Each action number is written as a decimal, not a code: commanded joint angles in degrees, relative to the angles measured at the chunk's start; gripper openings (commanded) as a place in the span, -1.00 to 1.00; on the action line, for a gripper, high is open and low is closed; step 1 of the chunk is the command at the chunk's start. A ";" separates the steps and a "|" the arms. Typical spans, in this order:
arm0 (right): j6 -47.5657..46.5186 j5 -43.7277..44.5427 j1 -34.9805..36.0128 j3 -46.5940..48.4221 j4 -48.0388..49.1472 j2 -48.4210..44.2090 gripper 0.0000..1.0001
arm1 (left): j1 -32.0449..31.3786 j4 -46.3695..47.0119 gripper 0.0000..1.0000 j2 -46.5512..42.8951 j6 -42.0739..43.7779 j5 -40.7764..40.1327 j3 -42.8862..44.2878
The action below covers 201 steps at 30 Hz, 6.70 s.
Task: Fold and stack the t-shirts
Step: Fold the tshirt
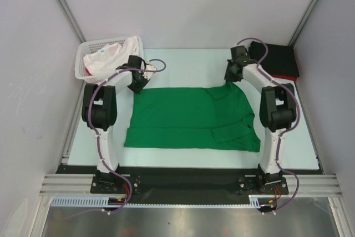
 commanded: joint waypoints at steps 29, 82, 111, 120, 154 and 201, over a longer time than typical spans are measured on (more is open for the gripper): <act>7.90 -12.44 -11.15 -34.90 -6.11 -48.44 -1.00 | -0.96 15.30 -1.00 -31.26 19.03 0.62 -28.50; 9.40 -17.80 -15.99 -48.71 -6.38 -58.58 -1.00 | -2.72 -1.22 -0.99 -28.46 37.07 4.13 -36.16; 14.75 -19.39 -15.63 -47.66 9.69 -46.20 -1.00 | -7.87 -0.61 0.26 -30.83 23.71 9.50 -21.49; 18.98 -19.39 -15.46 -35.46 18.05 -24.68 -1.00 | -31.25 4.93 0.11 -22.49 11.23 10.72 -8.04; 20.39 -23.08 -15.28 -35.88 21.22 -20.08 -1.00 | -50.09 22.35 -0.48 0.37 14.64 5.18 -1.88; 21.09 -14.91 -12.47 -66.81 -3.39 -63.06 -1.00 | -42.36 -3.33 -0.99 -9.38 18.07 38.07 -6.10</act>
